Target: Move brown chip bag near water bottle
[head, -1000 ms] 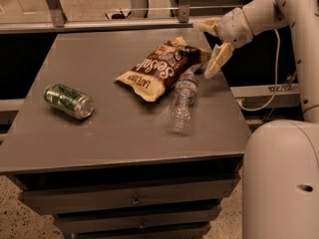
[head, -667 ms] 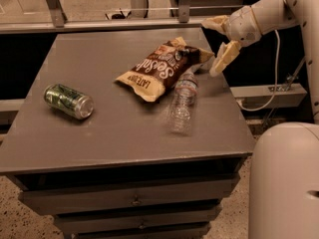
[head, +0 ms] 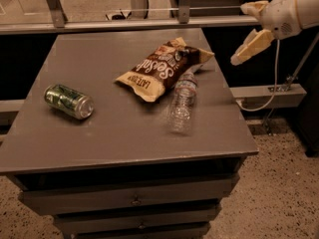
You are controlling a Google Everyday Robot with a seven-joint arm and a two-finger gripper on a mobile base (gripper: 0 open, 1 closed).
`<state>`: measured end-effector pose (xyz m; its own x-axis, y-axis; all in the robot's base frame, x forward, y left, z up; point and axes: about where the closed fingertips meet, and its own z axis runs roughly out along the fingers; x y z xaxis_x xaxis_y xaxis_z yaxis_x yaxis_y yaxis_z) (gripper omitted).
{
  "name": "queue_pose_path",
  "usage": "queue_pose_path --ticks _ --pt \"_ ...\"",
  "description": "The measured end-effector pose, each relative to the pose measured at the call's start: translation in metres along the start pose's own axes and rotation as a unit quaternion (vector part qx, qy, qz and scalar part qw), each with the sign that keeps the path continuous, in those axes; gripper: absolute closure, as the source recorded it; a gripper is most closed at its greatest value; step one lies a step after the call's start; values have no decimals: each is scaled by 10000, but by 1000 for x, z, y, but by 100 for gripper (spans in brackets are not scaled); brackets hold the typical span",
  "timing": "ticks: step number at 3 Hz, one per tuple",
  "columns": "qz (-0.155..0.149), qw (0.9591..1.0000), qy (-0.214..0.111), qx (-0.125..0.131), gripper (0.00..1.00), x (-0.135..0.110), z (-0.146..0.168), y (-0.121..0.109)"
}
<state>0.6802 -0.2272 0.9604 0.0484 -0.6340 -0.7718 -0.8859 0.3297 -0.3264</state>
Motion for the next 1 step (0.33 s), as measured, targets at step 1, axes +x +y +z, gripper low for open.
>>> queue_pose_path --ticks 1 --pt "181 9991 23 376 0 8 -13 0"
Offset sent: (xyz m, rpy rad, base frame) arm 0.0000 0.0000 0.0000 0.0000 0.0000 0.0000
